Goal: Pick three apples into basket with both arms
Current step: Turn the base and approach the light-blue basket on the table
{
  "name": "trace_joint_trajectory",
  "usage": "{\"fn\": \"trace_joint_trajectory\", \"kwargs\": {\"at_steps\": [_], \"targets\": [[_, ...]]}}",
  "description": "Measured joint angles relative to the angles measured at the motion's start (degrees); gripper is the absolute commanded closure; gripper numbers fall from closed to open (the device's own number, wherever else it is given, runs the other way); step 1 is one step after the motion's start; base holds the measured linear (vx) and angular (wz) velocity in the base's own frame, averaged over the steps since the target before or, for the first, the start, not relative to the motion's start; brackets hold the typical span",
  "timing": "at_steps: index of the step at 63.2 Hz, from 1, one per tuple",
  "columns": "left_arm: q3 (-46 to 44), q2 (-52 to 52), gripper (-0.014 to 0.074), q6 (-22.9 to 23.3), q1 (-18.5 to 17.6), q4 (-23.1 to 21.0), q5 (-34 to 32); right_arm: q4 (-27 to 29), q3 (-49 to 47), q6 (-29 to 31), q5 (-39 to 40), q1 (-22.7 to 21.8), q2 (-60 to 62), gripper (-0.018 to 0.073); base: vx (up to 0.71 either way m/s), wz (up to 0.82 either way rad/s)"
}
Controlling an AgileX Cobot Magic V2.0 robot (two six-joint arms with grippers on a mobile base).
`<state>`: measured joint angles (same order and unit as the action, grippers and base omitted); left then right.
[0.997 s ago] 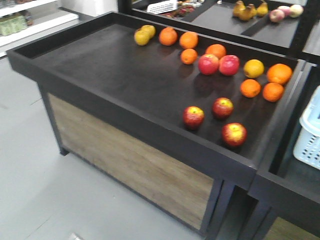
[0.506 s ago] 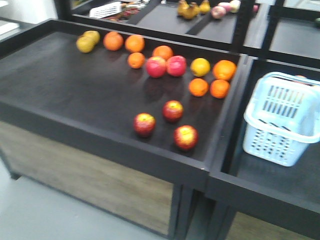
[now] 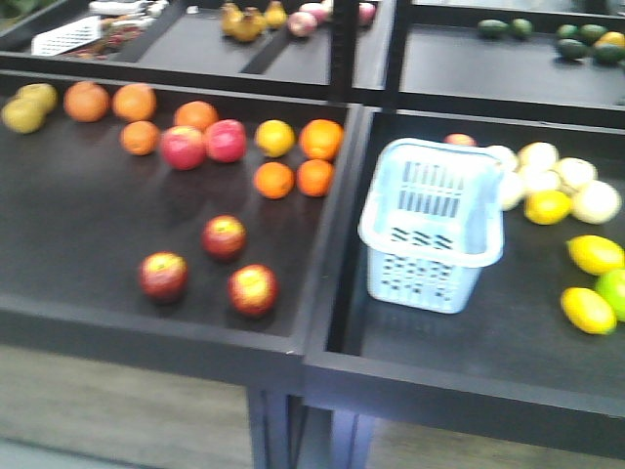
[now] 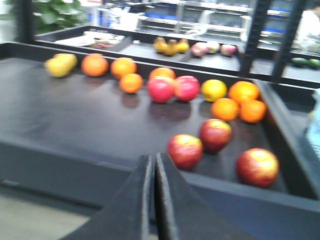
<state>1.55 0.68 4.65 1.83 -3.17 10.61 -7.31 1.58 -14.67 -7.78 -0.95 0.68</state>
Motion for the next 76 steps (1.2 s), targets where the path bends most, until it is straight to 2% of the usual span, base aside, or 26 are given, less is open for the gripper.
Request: {"fn": "trace_joint_trajectory", "kwargs": {"at_steps": [38,76], "targets": [[0.00,0.00,0.0603,0.00,0.00,0.00,0.00,0.00,0.00,0.00,0.00,0.00,0.00,0.0564,0.09,-0.34],[0.00,0.00,0.0603,0.00,0.00,0.00,0.00,0.00,0.00,0.00,0.00,0.00,0.00,0.0564,0.10,-0.07]]}}
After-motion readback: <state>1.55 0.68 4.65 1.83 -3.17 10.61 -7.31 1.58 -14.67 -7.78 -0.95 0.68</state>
